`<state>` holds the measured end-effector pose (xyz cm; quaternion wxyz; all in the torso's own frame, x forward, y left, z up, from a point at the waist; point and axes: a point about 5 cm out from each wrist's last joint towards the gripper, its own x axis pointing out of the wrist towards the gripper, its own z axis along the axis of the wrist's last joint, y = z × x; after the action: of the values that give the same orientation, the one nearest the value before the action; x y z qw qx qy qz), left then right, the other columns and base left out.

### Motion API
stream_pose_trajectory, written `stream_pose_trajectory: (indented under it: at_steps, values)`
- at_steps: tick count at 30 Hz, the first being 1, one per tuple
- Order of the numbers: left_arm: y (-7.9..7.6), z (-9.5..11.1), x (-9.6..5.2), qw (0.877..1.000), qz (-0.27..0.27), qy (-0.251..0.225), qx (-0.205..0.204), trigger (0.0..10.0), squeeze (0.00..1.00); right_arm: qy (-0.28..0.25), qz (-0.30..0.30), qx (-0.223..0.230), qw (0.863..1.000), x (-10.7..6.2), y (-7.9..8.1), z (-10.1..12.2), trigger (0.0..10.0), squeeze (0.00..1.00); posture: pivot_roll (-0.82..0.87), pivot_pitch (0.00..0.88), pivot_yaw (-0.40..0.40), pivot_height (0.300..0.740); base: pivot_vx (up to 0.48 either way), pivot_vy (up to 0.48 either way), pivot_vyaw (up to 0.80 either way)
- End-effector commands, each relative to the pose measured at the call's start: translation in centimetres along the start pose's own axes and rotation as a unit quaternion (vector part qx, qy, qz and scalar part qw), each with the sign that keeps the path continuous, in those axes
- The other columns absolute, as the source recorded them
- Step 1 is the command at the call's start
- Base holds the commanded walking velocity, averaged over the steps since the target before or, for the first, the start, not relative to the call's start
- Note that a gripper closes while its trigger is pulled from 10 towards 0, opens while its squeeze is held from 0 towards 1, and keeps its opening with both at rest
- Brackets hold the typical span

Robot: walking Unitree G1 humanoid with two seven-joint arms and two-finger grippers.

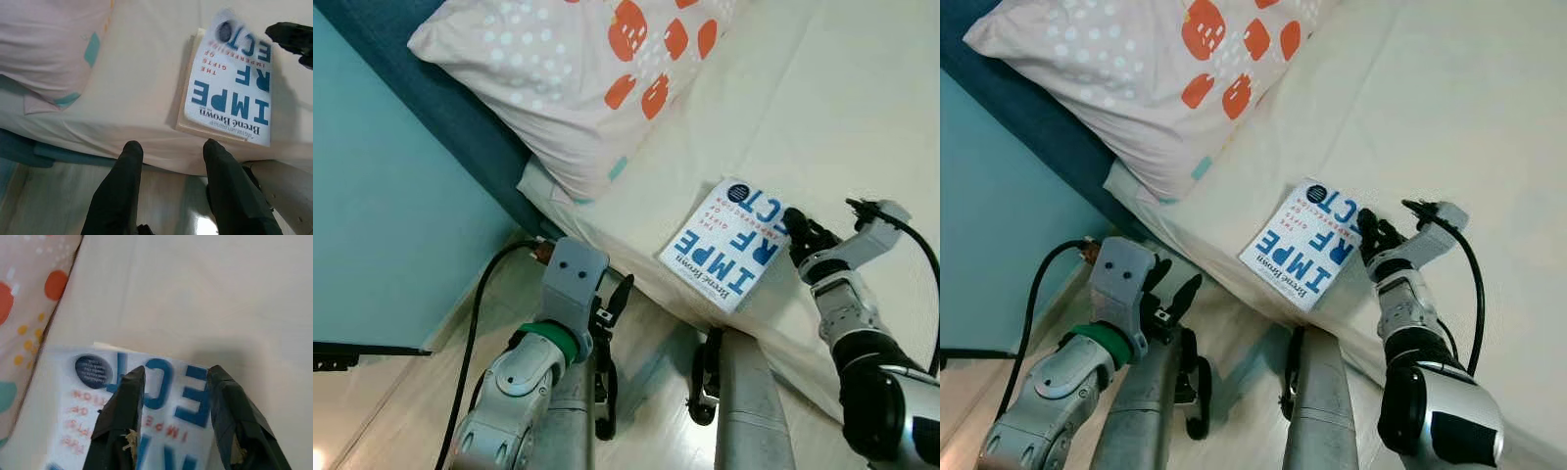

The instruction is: Clean up the room

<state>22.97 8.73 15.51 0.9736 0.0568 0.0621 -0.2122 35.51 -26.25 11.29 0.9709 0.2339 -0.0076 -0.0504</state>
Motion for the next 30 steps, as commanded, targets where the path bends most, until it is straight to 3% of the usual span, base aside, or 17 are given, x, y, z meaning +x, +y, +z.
stream_pose_trajectory:
  at_steps: [1,2,6,11,13,18,23,25,27,28,29,30]
  values:
    - [-0.2,-0.7,-0.4,1.000,-0.002,0.020,-0.004,10.0,0.00,0.007,-0.020,-0.029,0.999,-0.3,-0.6,-0.2,10.0,0.50,0.19,0.341,0.165,0.630,0.000,0.000,0.00]
    - [-0.1,-0.7,-0.3,1.000,-0.002,0.021,-0.003,10.0,0.00,0.000,-0.025,-0.040,0.999,-0.1,-0.5,0.1,10.0,0.00,0.19,0.338,0.165,0.630,0.000,0.000,0.00]
    - [-0.1,-0.8,-0.2,1.000,-0.003,0.022,-0.002,10.0,0.00,-0.024,-0.036,-0.068,0.997,0.0,-0.5,1.0,10.0,0.00,0.19,0.335,0.167,0.630,0.000,0.000,0.00]
    - [0.1,-1.0,0.3,1.000,-0.004,0.022,0.002,10.0,0.00,-0.077,-0.003,-0.105,0.992,0.3,0.2,2.7,10.0,0.00,0.17,0.309,0.160,0.630,0.000,0.000,0.00]
    - [0.1,-1.1,0.7,1.000,-0.007,0.017,0.012,10.0,0.00,-0.104,0.030,-0.112,0.988,-0.1,0.9,2.7,10.0,0.00,0.13,0.283,0.144,0.630,0.000,0.000,0.00]
    - [0.1,-1.2,1.0,1.000,-0.009,0.015,0.018,10.0,0.00,-0.121,0.049,-0.125,0.984,-1.2,1.2,1.8,10.0,0.00,0.11,0.270,0.137,0.630,0.000,0.000,0.00]
    - [0.0,-1.4,1.3,1.000,-0.011,0.015,0.019,10.0,0.00,-0.103,0.043,-0.146,0.983,-3.0,0.8,-0.4,10.0,0.00,0.09,0.262,0.128,0.630,0.000,0.000,0.00]
    - [-0.1,-1.5,1.5,1.000,-0.015,0.014,0.021,10.0,0.00,-0.041,0.027,-0.188,0.981,-5.7,-0.2,-4.2,10.0,0.00,0.08,0.255,0.123,0.630,0.000,0.000,0.00]
    - [-0.1,-1.5,1.5,1.000,-0.015,0.014,0.021,10.0,0.00,-0.041,0.027,-0.188,0.981,-5.7,-0.2,-4.2,10.0,0.00,0.08,0.255,0.123,0.630,0.000,0.000,0.00]
    - [-0.1,-1.5,1.6,1.000,-0.017,0.013,0.022,10.0,0.00,-0.016,0.036,-0.203,0.978,-6.7,-0.4,-5.7,10.0,0.00,0.08,0.251,0.122,0.630,0.000,0.000,0.00]
    - [-0.1,-1.5,1.6,1.000,-0.017,0.013,0.022,10.0,0.00,-0.016,0.036,-0.203,0.978,-6.7,-0.4,-5.7,10.0,0.00,0.08,0.251,0.122,0.630,0.000,0.000,0.00]
    - [0.0,-1.6,1.8,1.000,-0.017,0.011,0.024,10.0,0.00,0.010,0.084,-0.207,0.975,-7.7,0.3,-7.0,10.0,0.00,0.07,0.243,0.116,0.630,0.000,0.000,0.00]
